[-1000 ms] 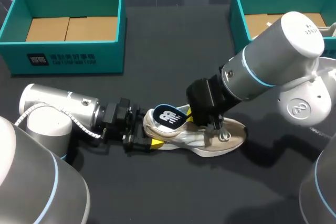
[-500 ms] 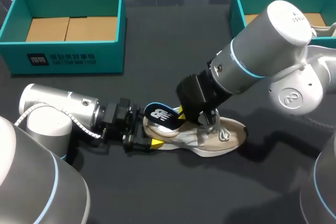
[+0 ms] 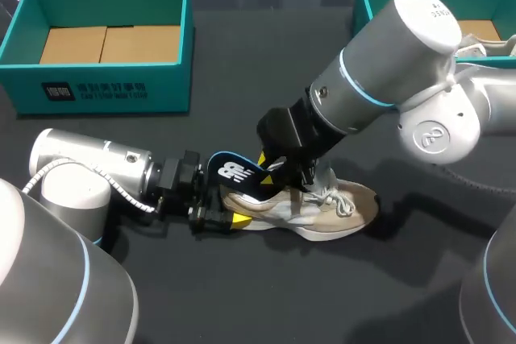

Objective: Take the shoe out of the shoebox, open the shoe tongue, remove and reinsert the insole, then place the shoe into the shoebox

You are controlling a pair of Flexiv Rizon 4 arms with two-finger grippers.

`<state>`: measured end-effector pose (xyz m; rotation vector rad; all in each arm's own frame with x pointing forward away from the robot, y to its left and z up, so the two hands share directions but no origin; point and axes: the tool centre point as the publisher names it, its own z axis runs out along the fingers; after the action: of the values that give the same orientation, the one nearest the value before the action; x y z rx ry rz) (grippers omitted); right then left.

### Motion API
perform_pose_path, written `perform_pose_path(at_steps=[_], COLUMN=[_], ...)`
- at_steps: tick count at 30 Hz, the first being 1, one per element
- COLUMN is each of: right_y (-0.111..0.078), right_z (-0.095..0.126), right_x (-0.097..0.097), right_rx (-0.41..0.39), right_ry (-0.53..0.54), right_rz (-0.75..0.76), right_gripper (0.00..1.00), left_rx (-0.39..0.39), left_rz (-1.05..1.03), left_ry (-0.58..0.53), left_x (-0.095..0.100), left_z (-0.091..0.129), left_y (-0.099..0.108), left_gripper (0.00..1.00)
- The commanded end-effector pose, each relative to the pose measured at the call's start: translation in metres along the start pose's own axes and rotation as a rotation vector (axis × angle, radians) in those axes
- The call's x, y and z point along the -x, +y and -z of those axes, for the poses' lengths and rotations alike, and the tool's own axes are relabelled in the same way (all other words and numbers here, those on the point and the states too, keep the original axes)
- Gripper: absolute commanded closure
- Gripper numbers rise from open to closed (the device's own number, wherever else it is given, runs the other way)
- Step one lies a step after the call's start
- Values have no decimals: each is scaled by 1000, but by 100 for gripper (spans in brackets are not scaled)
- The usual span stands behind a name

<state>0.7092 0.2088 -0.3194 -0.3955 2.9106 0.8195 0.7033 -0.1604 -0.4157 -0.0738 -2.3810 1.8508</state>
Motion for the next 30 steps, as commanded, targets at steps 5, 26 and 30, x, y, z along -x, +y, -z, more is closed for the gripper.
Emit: perform_pose_path(at_steps=[5,26,30], right_y=[-8,-8,-8], right_z=[-3,14,16], right_x=[0,10,10], right_rx=[42,28,34], right_ry=[9,163,188], right_rz=[-99,-226,-239], right_gripper=[58,52,51], left_rx=[0,0,0], left_rz=[0,0,0], left_ry=[0,0,0], left_x=[0,0,0], left_z=[-2,-2,-2], left_y=[2,2,2], left_gripper=[100,100,100])
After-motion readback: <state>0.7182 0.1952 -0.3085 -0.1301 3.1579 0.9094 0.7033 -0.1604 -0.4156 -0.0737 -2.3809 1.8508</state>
